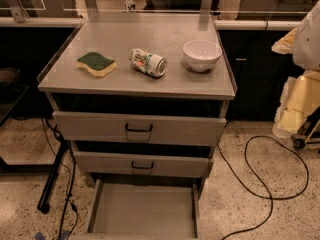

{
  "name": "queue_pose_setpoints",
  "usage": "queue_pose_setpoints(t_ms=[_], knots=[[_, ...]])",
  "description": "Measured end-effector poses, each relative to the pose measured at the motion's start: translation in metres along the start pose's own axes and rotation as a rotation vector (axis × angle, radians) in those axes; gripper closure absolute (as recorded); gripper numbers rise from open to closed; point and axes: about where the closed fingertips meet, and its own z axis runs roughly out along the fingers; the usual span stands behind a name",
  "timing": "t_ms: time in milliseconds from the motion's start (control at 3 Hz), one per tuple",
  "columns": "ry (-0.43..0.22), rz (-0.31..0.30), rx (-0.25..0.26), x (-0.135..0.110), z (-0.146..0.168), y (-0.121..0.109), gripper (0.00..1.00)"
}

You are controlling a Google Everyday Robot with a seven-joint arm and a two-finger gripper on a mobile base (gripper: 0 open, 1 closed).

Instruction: Place sponge into bottom drawer

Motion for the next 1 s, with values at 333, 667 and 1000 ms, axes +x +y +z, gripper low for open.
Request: queue_pose_setpoints(t_ms=[333, 667, 1000], knots=[[0.0, 0.0, 0.0, 0.0, 0.0, 0.0, 0.0], [0.038, -0.037, 0.024, -0.051, 0.006, -0.029, 0.0], [0.031, -0.045, 0.038, -0.057, 0.005, -0.03, 0.0]])
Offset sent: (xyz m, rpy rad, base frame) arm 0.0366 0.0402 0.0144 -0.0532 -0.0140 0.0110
